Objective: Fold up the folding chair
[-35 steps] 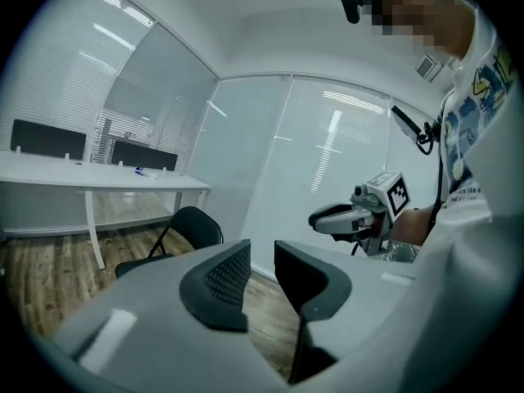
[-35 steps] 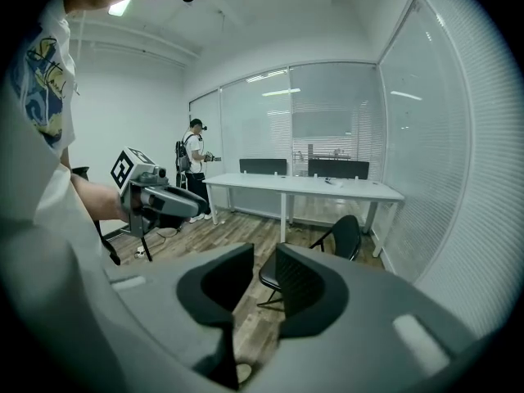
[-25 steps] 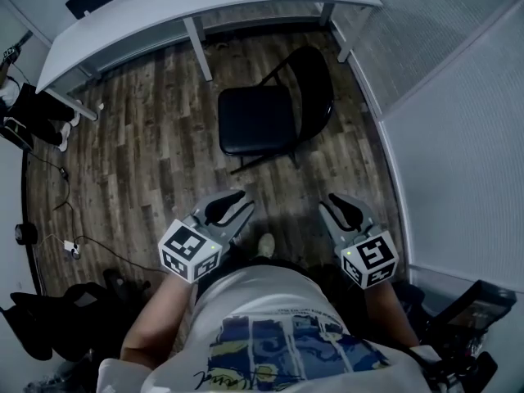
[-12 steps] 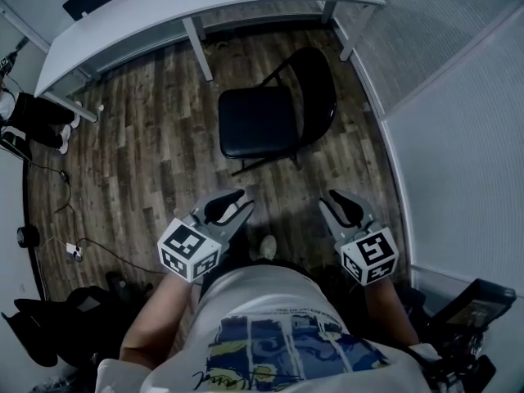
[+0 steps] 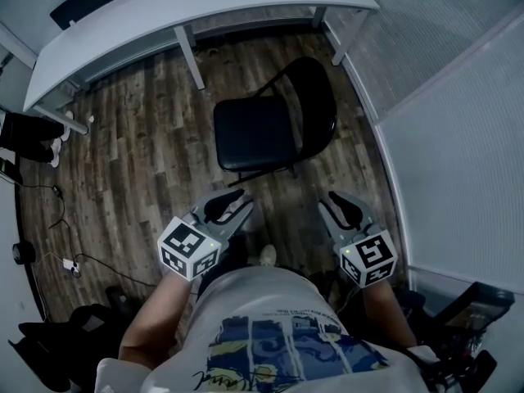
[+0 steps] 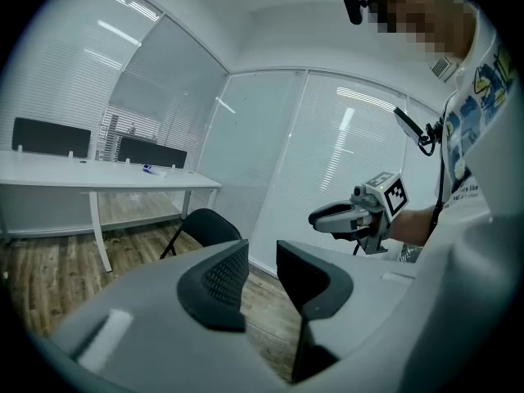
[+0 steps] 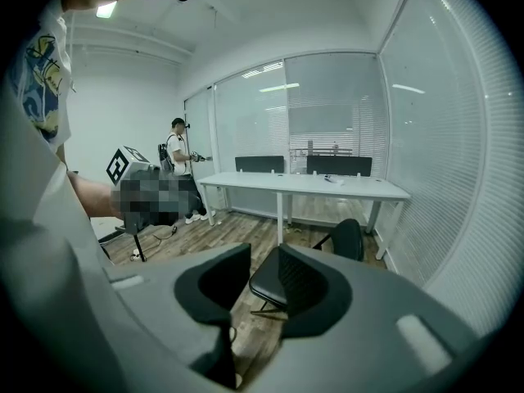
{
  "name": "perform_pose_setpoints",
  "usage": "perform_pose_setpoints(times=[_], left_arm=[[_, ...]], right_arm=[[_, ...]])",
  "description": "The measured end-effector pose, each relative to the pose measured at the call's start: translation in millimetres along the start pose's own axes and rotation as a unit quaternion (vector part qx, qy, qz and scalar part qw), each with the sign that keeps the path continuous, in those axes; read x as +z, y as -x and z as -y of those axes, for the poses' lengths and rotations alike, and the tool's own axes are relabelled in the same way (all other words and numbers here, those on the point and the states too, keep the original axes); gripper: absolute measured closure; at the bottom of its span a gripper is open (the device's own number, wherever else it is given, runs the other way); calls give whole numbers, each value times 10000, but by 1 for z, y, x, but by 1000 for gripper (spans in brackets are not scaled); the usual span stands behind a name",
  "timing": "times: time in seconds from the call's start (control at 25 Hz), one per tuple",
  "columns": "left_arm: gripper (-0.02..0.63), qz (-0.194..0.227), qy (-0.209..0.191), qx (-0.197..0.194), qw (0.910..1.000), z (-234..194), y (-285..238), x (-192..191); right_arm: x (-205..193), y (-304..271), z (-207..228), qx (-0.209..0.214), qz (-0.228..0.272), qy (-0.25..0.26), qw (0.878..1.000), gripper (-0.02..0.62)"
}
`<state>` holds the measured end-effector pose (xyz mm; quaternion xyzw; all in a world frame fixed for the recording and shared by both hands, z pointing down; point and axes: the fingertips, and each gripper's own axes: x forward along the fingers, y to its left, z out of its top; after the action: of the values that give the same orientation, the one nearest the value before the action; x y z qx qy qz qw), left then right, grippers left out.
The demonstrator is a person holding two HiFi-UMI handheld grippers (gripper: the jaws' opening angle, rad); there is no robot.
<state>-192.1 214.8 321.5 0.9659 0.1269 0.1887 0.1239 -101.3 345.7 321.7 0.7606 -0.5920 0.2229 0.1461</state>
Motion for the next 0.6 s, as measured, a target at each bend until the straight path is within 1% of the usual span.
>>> perform_pose_setpoints(times=[0.36, 0.6], left_arm=[[492, -57, 74, -72, 9999, -56, 3, 7], [492, -62, 143, -85, 9998, -96, 16, 7]], right_arm=[[25, -52, -4, -12, -118, -52, 9999, 502], [40, -87, -13, -88, -215, -16, 9997, 502]])
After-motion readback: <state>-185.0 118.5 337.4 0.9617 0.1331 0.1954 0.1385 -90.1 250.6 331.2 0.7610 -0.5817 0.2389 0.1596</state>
